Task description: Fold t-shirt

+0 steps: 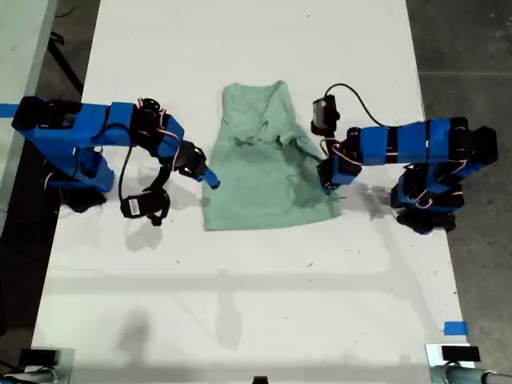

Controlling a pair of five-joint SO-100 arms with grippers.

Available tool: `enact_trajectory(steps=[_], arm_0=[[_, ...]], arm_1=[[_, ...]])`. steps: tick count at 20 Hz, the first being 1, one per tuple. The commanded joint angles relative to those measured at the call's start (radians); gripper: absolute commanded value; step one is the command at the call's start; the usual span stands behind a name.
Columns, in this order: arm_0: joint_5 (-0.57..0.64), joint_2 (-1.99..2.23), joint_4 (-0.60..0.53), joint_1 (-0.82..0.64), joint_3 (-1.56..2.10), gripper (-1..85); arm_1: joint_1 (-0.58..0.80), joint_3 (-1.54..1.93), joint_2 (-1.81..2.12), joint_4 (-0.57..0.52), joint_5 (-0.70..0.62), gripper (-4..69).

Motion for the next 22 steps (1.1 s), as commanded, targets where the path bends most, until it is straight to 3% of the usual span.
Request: enact_trajectory(steps=[1,10,13,14,15,17,19,22], arm_0=[[-0.008,0.057,-0.015,0.009,0.0,17.2],[-0.011,0.072,-0.032,0.002,0.041,17.2],[-0.012,0.084,-0.032,0.0,0.06,17.1],[-0.015,0.091,-0.034,-0.002,0.071,17.2],[-0.017,0.095,-0.034,-0.003,0.08,17.3],[-0.026,0.104,-0.031,-0.005,0.098,17.4],[-0.055,0.112,-0.029,-0.005,0.127,17.5],[-0.097,0.117,-0.054,0.002,0.192,17.6]], arm_1=[[-0.034,-0.222,-0.032,0.094,0.012,-1.3],[-0.175,-1.068,-0.778,0.152,0.12,-1.3],[-0.175,-1.108,-0.896,0.123,0.172,-0.4],[-0.175,-1.117,-0.904,0.121,0.172,12.3],[-0.176,-1.158,-0.902,0.156,0.172,17.6],[-0.172,-1.296,-0.879,0.296,0.181,20.2],[-0.158,-1.333,-0.792,0.359,0.149,33.8],[-0.138,-1.307,-0.652,0.422,0.135,31.3]])
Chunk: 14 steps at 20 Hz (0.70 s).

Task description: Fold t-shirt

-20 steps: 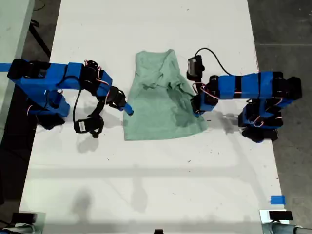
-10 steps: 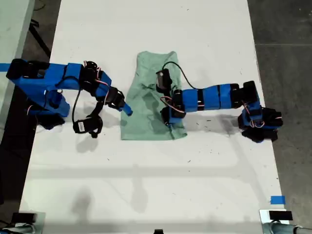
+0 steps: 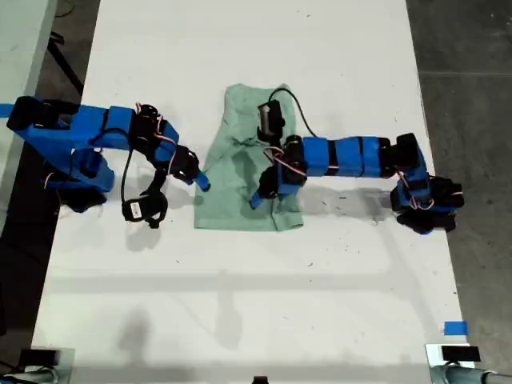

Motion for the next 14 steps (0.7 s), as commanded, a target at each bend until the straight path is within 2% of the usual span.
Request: enact_trajectory(steps=[1,6,14], arm_0=[[-0.04,0.051,-0.035,0.003,0.026,17.6],[-0.094,-0.003,-0.164,-0.025,0.16,17.7],[-0.186,-0.291,-0.252,-0.083,0.129,17.8]], arm_1=[[0.023,-0.034,0.189,0.044,-0.026,30.1],[0.035,0.026,0.224,0.043,-0.031,26.5],[0.023,0.035,0.225,0.043,-0.032,26.5]])
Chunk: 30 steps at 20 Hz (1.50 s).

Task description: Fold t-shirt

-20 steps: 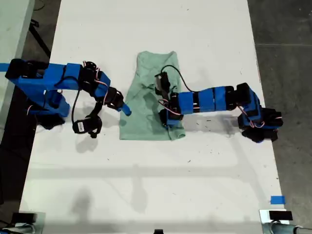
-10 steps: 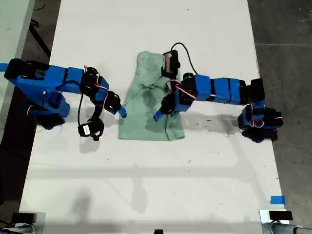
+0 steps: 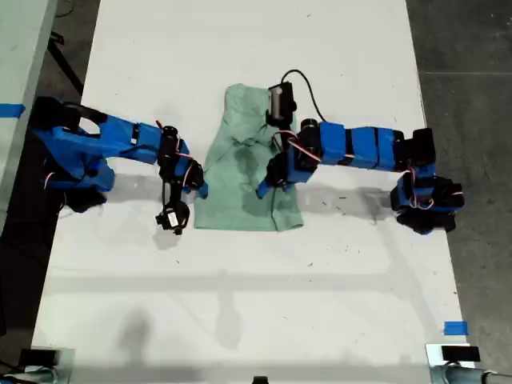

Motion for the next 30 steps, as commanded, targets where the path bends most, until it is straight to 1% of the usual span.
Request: enact_trajectory(steps=[1,3,6,8,11,13,15,16,18,21,23,25,28,29,30], arm_0=[[-0.026,-0.058,-0.029,-0.034,-0.049,15.2],[-0.026,-0.1,-0.018,-0.041,-0.087,0.0],[-0.02,-0.112,-0.012,-0.049,-0.098,0.0],[-0.011,-0.098,0.017,-0.054,-0.091,0.0],[0.006,0.06,0.144,-0.133,0.002,0.0],[0.064,0.273,0.196,-0.222,0.086,0.0],[0.098,0.416,0.259,-0.241,0.055,0.0],[0.101,0.408,0.27,-0.218,0.005,0.0],[0.094,0.276,0.249,-0.143,-0.121,0.0],[0.078,-0.028,0.225,-0.034,-0.387,0.0],[0.058,-0.244,0.285,0.021,-0.649,0.0],[0.048,-0.43,0.347,0.046,-0.902,0.0],[0.031,-0.532,0.282,0.029,-0.943,0.0],[0.035,-0.557,0.279,0.012,-0.945,4.1],[0.055,-0.56,0.282,0.0,-0.946,17.6]], arm_1=[[-0.006,-0.008,0.086,0.005,-0.012,26.5],[-0.008,-0.006,0.086,0.005,-0.012,26.5],[-0.008,-0.002,0.086,0.005,-0.014,26.4],[-0.008,0.005,0.086,0.005,-0.014,26.4],[-0.009,0.029,0.097,0.005,-0.005,26.2],[-0.009,0.037,0.104,0.005,-0.003,26.2],[-0.009,0.038,0.104,0.005,-0.002,26.1],[-0.009,0.038,0.104,0.003,0.0,26.1],[-0.006,0.038,0.104,-0.002,0.0,26.1],[-0.008,0.038,0.106,-0.002,0.003,26.0],[-0.011,0.04,0.104,0.0,0.008,25.9],[-0.012,0.041,0.104,0.0,0.011,25.9],[-0.015,0.046,0.104,0.0,0.014,25.9],[-0.017,0.048,0.104,0.0,0.015,25.9],[-0.017,0.051,0.104,0.0,0.015,25.9]])
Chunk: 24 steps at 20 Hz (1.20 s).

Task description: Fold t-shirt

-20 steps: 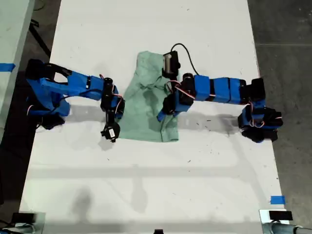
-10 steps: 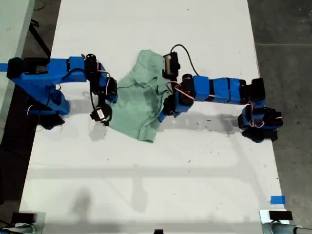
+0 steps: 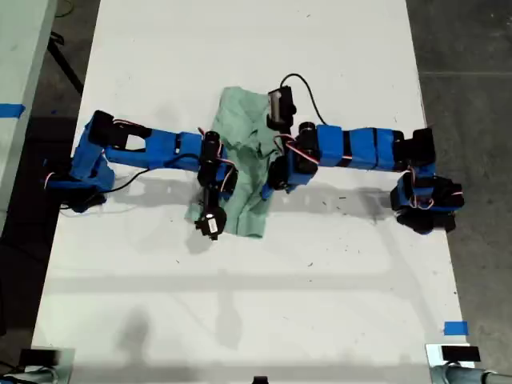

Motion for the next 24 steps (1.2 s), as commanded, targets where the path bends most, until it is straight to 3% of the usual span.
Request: enact_trajectory(steps=[1,4,7,10,14,17,24], arm_0=[[0.04,0.038,0.008,-0.034,-0.063,20.6],[0.118,0.224,0.143,-0.048,-0.061,24.1],[0.12,0.526,0.33,-0.048,0.023,23.2],[0.071,0.756,0.4,0.023,0.167,22.2],[-0.077,0.781,0.368,0.215,0.308,23.2],[-0.172,0.71,0.321,0.33,0.334,23.6],[-0.152,0.658,0.25,0.293,0.364,23.2]], arm_1=[[-0.014,0.003,0.104,0.0,0.008,25.9],[-0.014,0.018,0.106,-0.002,0.008,24.8],[-0.017,0.043,0.132,0.002,0.011,23.7],[-0.038,0.103,0.19,0.003,0.031,22.0],[-0.115,0.141,0.222,0.011,0.094,21.8],[-0.183,0.135,0.196,-0.015,0.166,25.7],[-0.183,0.015,0.057,-0.049,0.236,30.9]])
